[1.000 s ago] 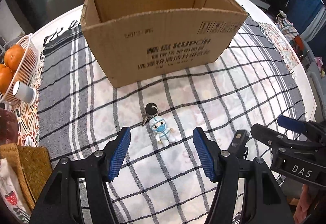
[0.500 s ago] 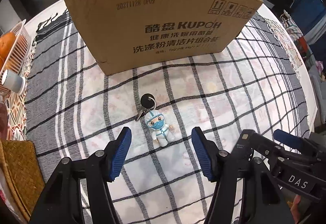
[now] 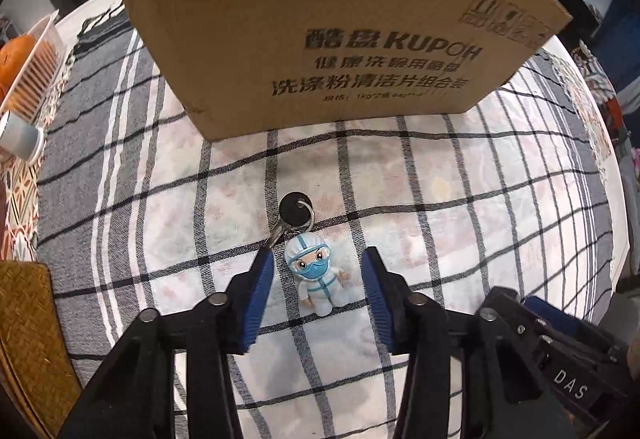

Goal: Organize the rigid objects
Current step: 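Grasp astronaut keychain figure with left gripper while right gripper grasps black clip light, then lift figure with left gripper while right gripper carries black light over box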

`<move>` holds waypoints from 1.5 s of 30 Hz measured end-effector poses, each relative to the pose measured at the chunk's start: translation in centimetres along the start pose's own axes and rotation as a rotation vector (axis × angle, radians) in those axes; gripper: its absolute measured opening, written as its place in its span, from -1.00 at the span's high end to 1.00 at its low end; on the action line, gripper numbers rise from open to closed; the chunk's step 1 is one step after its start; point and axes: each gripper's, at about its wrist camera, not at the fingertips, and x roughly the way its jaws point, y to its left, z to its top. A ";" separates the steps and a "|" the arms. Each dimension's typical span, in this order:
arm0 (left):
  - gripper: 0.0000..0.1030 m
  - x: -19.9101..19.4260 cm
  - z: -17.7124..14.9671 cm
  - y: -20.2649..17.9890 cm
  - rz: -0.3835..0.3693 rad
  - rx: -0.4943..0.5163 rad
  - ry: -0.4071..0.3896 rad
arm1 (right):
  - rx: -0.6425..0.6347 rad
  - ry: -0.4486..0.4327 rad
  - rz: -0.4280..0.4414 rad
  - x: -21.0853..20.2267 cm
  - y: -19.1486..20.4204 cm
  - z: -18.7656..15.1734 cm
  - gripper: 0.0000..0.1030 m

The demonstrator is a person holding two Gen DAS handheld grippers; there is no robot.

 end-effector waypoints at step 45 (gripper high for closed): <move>0.47 -3.4 -4.4 1.3 -0.086 0.009 -0.147 | -0.239 -0.133 0.074 -2.5 3.8 -1.0 0.52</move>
